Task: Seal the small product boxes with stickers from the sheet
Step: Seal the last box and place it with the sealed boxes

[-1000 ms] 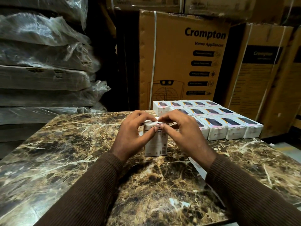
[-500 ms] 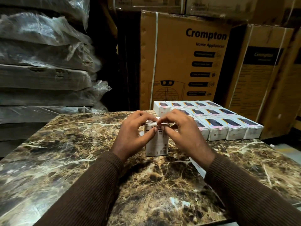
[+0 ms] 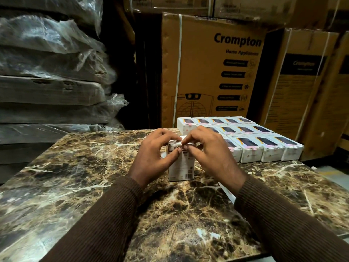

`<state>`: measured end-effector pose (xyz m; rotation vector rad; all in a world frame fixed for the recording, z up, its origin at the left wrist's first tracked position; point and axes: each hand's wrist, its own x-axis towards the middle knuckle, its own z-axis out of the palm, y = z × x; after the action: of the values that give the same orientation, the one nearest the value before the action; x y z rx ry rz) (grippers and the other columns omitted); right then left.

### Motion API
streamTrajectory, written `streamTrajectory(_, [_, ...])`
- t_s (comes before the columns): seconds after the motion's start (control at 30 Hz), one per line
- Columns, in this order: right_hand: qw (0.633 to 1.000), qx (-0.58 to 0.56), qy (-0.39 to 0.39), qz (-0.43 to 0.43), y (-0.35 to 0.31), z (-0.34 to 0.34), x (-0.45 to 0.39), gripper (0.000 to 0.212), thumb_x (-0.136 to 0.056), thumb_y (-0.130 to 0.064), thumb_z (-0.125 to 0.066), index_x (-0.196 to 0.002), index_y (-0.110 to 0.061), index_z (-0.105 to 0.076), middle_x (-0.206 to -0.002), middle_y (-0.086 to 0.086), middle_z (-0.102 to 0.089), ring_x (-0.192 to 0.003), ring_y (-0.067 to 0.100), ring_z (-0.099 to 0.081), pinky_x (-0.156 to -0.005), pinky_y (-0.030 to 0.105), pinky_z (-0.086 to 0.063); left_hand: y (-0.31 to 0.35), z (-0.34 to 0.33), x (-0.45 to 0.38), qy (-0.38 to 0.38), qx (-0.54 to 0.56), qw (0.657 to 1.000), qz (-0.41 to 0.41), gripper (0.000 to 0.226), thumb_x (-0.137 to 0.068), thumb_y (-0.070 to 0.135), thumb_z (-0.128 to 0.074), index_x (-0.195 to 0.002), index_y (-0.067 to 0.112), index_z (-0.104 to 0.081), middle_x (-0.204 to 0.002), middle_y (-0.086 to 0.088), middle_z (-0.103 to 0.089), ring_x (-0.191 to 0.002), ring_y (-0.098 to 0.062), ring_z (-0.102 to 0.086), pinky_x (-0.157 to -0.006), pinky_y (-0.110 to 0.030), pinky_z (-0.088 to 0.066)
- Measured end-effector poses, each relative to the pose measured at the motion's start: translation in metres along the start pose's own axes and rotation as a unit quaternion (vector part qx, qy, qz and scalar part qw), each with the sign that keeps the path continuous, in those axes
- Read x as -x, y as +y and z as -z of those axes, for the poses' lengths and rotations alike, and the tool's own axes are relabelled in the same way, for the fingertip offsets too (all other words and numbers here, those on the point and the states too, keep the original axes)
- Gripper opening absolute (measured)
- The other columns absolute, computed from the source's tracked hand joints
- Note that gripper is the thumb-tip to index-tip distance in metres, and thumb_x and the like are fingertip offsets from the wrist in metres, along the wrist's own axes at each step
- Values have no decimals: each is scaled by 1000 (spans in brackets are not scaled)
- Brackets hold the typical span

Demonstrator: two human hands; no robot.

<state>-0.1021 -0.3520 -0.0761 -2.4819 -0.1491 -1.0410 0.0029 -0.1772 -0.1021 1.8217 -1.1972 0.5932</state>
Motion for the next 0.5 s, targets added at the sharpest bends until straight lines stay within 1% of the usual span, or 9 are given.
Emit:
streamTrajectory(0.17, [1000, -8, -4, 10, 2, 3, -4, 6, -94, -29, -74, -99, -26, -71, -95, -14, -67, -95, 8, -63, -81, 42, -56, -2, 1, 0, 4, 15, 1000, -1, 26, -94, 31, -75, -120, 26, -73, -119, 10, -65, -116, -9, -61, -93, -45, -55])
streamTrajectory(0.23, [1000, -17, -3, 7, 2, 3, -5, 7, -95, -32, -70, -98, -26, -72, -94, -13, -69, -94, 9, -65, -80, 42, -56, -2, 1, 0, 3, 18, 1000, 0, 27, -94, 31, -75, -120, 26, -73, -119, 11, -65, -116, -8, -61, -93, -45, -55])
streamTrajectory(0.3, [1000, -17, 4, 3, 1, 3, -6, 8, -96, -30, -67, -98, -25, -72, -94, -13, -70, -93, 7, -66, -81, 41, -56, -2, 1, 1, 1, 19, 1000, 0, 27, -94, 30, -76, -121, 26, -73, -119, 10, -65, -116, -9, -61, -93, -44, -55])
streamTrajectory(0.37, [999, -31, 12, -13, 0, 4, -8, 6, -99, -25, -67, -100, -24, -73, -93, -14, -72, -90, 5, -67, -81, 34, -56, -2, 1, 1, 1, 19, 1000, 1, 27, -94, 28, -77, -121, 24, -73, -119, 10, -65, -116, -8, -61, -93, -43, -56])
streamTrajectory(0.43, [996, -72, 14, -44, -1, 3, -11, 3, -99, -22, -69, -100, -23, -72, -90, -13, -73, -86, 3, -69, -76, 26, -54, -1, 1, 1, 2, 17, 1000, 3, 28, -94, 30, -75, -121, 23, -73, -119, 9, -65, -115, -8, -61, -93, -44, -55])
streamTrajectory(0.5, [994, -90, 8, -64, -2, 2, -13, 5, -96, -24, -74, -99, -23, -70, -88, -11, -73, -83, 2, -70, -74, 25, -54, -1, 1, 1, 3, 12, 1000, 5, 29, -94, 33, -74, -121, 24, -73, -119, 10, -65, -115, -9, -61, -93, -45, -55])
